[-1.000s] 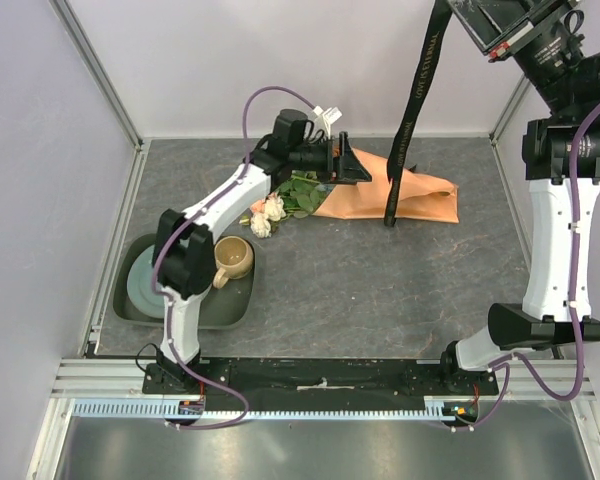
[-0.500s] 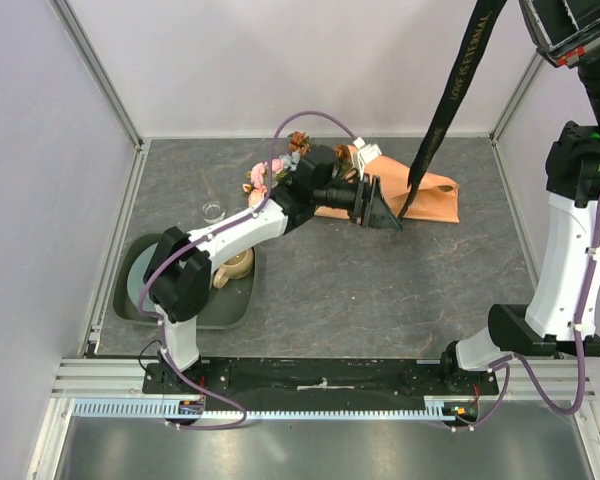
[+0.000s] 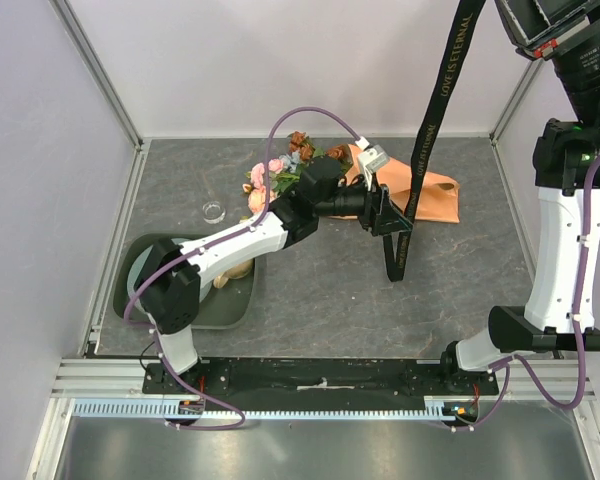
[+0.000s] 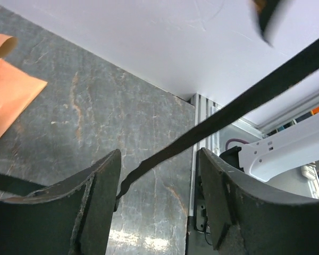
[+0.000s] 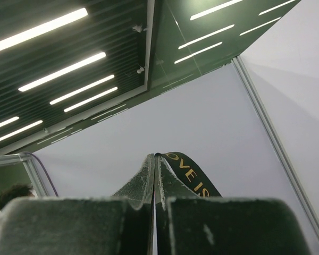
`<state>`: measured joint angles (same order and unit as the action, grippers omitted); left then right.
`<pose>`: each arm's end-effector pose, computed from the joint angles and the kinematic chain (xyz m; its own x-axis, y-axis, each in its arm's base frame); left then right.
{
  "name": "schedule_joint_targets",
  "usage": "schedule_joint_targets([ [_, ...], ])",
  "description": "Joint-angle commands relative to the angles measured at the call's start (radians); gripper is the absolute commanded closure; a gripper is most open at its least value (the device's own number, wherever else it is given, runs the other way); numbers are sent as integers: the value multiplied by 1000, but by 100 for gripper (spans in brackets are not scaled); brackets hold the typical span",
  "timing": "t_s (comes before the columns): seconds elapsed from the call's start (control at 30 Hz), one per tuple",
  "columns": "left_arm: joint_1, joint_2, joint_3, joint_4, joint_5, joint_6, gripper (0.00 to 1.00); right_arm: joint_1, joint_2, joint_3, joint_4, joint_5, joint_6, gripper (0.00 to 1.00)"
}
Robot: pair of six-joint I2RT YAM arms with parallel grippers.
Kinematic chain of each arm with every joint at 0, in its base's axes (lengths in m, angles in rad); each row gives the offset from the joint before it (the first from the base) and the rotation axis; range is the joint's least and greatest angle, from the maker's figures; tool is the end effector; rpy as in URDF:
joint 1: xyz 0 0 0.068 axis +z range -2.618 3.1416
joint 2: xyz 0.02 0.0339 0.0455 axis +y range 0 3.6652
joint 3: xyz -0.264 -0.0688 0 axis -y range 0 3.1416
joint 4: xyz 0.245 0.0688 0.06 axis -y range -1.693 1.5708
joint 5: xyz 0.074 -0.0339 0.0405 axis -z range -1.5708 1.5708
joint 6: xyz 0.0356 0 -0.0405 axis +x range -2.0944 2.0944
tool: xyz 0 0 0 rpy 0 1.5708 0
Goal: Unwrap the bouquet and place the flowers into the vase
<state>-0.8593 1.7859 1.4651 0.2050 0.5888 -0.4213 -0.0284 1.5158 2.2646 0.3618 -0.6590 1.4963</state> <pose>0.2662 -0.3391 0.3391 -0.4737 0.0287 -0.8802 0.8726 0.1500 -0.4648 0.1900 0.0164 0.6794 -0.1820 0.7939 -0.5802 -0.9117 0.0848 0.4021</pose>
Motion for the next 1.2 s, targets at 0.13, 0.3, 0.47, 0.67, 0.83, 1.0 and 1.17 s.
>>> schedule_joint_targets([
  [0.13, -12, 78, 41, 223, 206, -34, 47, 1, -9, -36, 72, -21, 5, 100],
  [0.3, -7, 67, 80, 82, 134, 1, 90, 1, -34, -106, 59, -31, -36, 100],
  [0.47, 22, -94, -21, -121, 33, 35, 98, 1, -112, -301, -21, -47, -186, 100],
  [0.67, 100, -504, -208, -335, -10, 47, 98, 74, -200, -557, -181, -21, -446, 100],
  [0.83, 100, -792, -247, -478, -70, 72, 98, 398, -180, -652, -475, 102, -760, 100],
  [1.0, 100, -913, -261, -702, -237, 41, 98, 658, -207, -839, -521, 238, -876, 100],
  [1.17, 100, -1011, -339, -679, -294, -8, 98, 883, -217, -971, -509, 369, -915, 100],
])
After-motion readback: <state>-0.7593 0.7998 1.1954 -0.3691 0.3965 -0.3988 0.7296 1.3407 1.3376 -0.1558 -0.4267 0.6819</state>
